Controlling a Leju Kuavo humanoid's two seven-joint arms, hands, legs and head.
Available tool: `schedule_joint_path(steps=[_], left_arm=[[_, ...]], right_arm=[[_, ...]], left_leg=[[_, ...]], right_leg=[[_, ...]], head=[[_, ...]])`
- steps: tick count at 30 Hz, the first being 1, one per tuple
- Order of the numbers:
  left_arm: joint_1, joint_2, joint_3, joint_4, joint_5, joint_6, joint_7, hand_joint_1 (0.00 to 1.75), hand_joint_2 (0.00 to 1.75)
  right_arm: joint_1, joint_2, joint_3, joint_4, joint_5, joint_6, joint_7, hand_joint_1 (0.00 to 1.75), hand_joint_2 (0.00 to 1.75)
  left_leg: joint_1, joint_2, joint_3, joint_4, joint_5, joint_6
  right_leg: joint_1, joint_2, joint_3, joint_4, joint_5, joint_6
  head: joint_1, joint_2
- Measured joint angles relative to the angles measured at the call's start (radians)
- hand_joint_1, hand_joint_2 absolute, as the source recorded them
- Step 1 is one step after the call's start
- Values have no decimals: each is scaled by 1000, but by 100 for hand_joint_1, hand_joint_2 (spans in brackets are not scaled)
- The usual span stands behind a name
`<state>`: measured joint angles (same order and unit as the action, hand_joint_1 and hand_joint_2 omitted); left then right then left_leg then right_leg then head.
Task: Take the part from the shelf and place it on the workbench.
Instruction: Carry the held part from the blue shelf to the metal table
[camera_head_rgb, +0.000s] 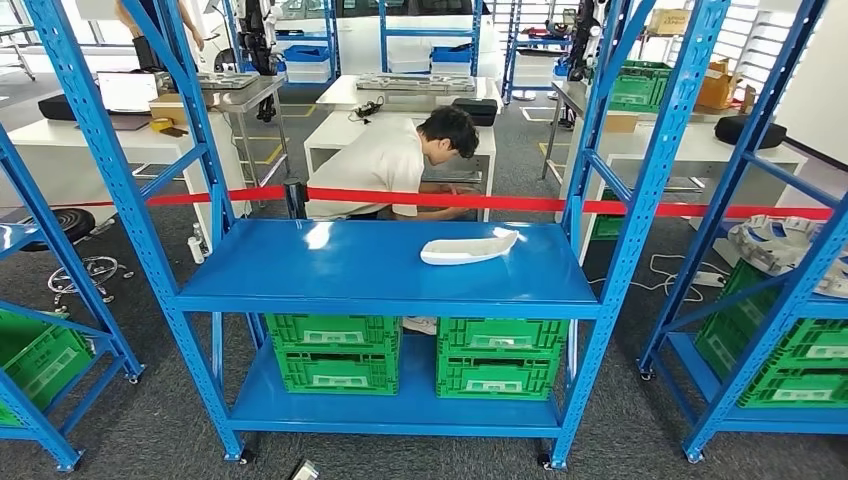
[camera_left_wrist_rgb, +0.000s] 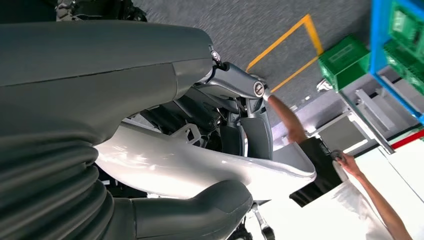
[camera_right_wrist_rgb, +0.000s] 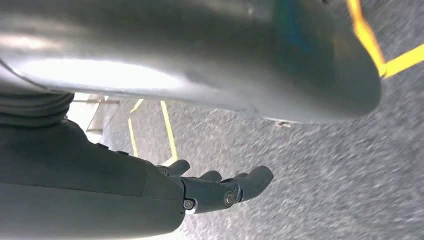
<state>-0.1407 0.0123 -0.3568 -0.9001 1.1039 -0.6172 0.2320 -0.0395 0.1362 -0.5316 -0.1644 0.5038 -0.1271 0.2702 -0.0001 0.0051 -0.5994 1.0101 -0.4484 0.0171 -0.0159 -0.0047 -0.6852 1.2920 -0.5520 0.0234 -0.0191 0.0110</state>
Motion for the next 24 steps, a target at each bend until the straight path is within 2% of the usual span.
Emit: schedule_joint_path(steps=[1,2,3,4,5,7,8,9,10,11,12,13,14,15,16,17,18,19,20,21,22,23,24], left_arm=[[0,3,-1,4,5,0,-2,175,175],[1,6,-2,5,9,0,-5,175,175],[5,10,-3,2,13,2,-8,175,175],[10,15,-5,-3,18,4,-11,175,175],[16,20,-6,-8,23,6,-15,175,175],[33,32,-8,-15,42,8,-21,175,175],[41,38,-8,-17,53,8,-22,175,175],[50,44,-8,-18,66,7,-23,175,175],[56,48,-9,-18,78,6,-23,175,175],[61,50,-11,-17,90,4,-24,175,175],[65,51,-14,-16,100,2,-25,175,175],[69,51,-18,-14,107,-1,-27,175,175],[72,51,-23,-11,112,-4,-30,175,175],[75,50,-28,-8,115,-7,-34,175,175],[76,49,-31,-5,118,-9,-40,175,175],[76,48,-33,-2,121,-10,-46,175,175],[74,47,-34,0,125,-11,-52,175,175],[73,45,-34,2,129,-12,-58,175,175],[71,43,-34,4,132,-12,-61,175,175],[70,41,-34,7,134,-12,-62,175,175],[70,39,-34,10,136,-12,-63,175,175],[70,37,-34,13,136,-12,-63,175,175],[70,34,-34,16,136,-12,-63,175,175]], right_arm=[[0,0,0,0,5,1,0,0,0],[-1,0,1,0,10,2,0,0,0],[-1,0,2,0,14,4,0,0,0],[-1,1,4,0,21,6,0,0,0],[0,2,6,0,26,9,0,0,0],[3,3,10,0,35,13,0,0,0],[3,3,11,0,39,14,-1,0,0],[2,4,11,0,42,14,-1,0,0],[1,4,11,0,44,15,-1,0,0],[1,3,12,0,45,16,-1,0,0],[1,3,12,0,46,18,-1,0,0],[0,2,12,0,47,19,-1,0,0],[0,2,12,0,47,20,-1,0,0],[0,1,12,0,47,21,-1,0,0],[-1,1,13,0,48,21,-1,0,0],[-2,0,14,0,49,21,-1,0,0],[-3,0,14,-1,49,21,-1,0,0],[-4,-1,15,-1,50,21,-1,0,0],[-6,-2,15,-1,50,20,-1,0,0],[-6,-3,15,-1,50,20,-1,0,0],[-6,-5,15,-1,51,20,-1,0,0],[-5,-7,15,-1,52,20,-2,0,0],[-4,-9,15,-1,54,20,-2,0,0]], left_leg=[[0,0,-19,8,10,-3],[-1,1,-36,16,18,-8],[-2,1,-48,22,25,-13],[-3,1,-54,26,33,-19],[-3,2,-57,25,42,-26],[-1,2,-60,20,56,-40],[1,1,-65,25,44,-46],[2,0,-75,44,12,-53],[4,-2,-87,84,-39,-58],[4,-2,-100,142,-96,-63],[5,-2,-110,206,-139,-67],[5,-2,-112,260,-158,-69],[5,-2,-103,292,-151,-70],[6,-2,-79,290,-125,-69],[6,-2,-38,255,-96,-66],[5,-3,20,189,-83,-62],[4,-3,83,107,-89,-56],[1,-4,132,37,-105,-50],[-2,-4,161,-11,-121,-43],[-5,-5,168,-31,-126,-35],[-4,-4,159,-32,-120,-25],[-4,-2,150,-31,-109,-15],[-2,0,138,-32,-97,-6]], right_leg=[[0,0,48,-47,23,-2],[0,0,105,-118,24,-6],[2,2,155,-186,13,-11],[4,3,187,-238,-4,-16],[8,4,200,-268,-16,-22],[8,3,188,-279,-3,-36],[7,1,179,-280,9,-45],[5,-1,167,-282,23,-53],[4,-3,153,-283,36,-59],[5,-3,137,-283,49,-62],[5,-4,122,-283,62,-63],[6,-5,105,-282,76,-62],[6,-7,88,-281,90,-61],[6,-8,72,-279,102,-59],[6,-8,56,-278,114,-56],[6,-9,43,-275,126,-53],[7,-9,33,-273,136,-49],[8,-9,28,-272,147,-44],[8,-9,25,-273,157,-38],[8,-10,23,-275,168,-32],[6,-9,21,-277,176,-25],[5,-8,17,-272,168,-17],[4,-6,8,-254,139,-11]], head=[[1,0],[2,0],[2,0],[2,0],[1,0],[-1,0],[-2,0],[-4,0],[-6,0],[-9,0],[-11,0],[-12,0],[-13,0],[-14,0],[-15,0],[-16,0],[-17,0],[-16,0],[-16,0],[-15,0],[-15,0],[-15,0],[-13,0]])
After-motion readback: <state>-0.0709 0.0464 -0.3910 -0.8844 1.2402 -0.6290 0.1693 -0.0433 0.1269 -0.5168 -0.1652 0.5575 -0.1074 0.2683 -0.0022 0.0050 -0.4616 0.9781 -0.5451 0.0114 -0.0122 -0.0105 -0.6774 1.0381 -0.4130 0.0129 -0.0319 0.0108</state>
